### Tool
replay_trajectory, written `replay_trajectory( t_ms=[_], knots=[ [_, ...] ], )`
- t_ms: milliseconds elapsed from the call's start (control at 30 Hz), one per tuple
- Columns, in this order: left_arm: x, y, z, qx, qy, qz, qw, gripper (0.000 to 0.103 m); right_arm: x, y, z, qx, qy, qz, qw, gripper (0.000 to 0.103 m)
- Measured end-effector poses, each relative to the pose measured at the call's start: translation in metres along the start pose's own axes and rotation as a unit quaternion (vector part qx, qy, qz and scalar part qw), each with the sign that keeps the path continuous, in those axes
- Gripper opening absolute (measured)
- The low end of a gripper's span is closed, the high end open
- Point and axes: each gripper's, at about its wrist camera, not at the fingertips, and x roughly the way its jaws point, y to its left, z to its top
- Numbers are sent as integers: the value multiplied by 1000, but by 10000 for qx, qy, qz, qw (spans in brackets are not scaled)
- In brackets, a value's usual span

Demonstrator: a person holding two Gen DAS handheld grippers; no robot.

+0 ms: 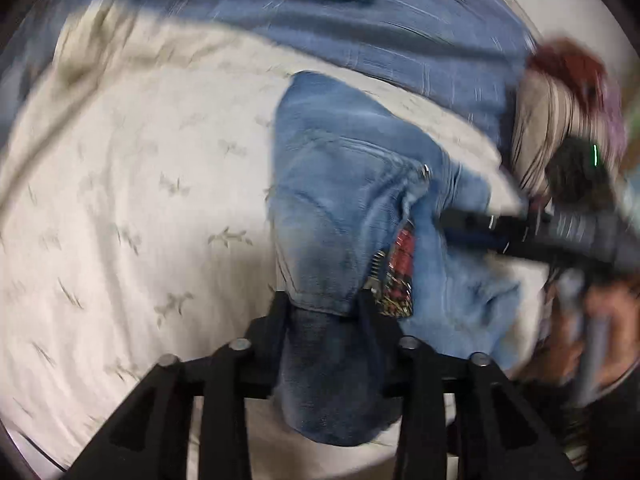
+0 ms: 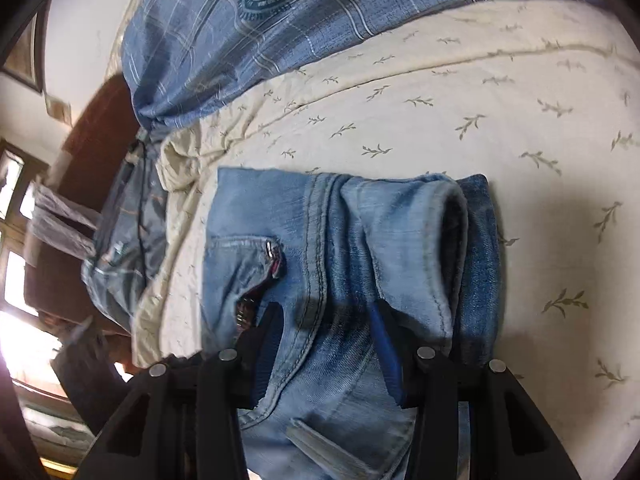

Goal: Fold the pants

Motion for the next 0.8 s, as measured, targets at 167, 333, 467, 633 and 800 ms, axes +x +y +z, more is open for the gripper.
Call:
replay_trajectory(
  t_ms=[167,333,467,633,800],
  knots=[
    [-45,13,6,-200,-736,-531,9957,39,-13,16,-9,-201,-73,-143,9997,57],
    [-47,-8,20,103,-685,-1727,9825,39,-22,24,-22,-415,-64,-112,9991,59],
    [4,-1,21,-156,149,-1663,9858,35,-8,2,-23,-142,79,-8,9999,60],
    [11,16,19,-554,139,-1408,9884,13,-14,-22,-22,281,12,476,9985,59],
    [-29,-21,1,343,-390,-1527,9869,67,-46,-21,-14,437,-471,795,9948,60]
  ],
)
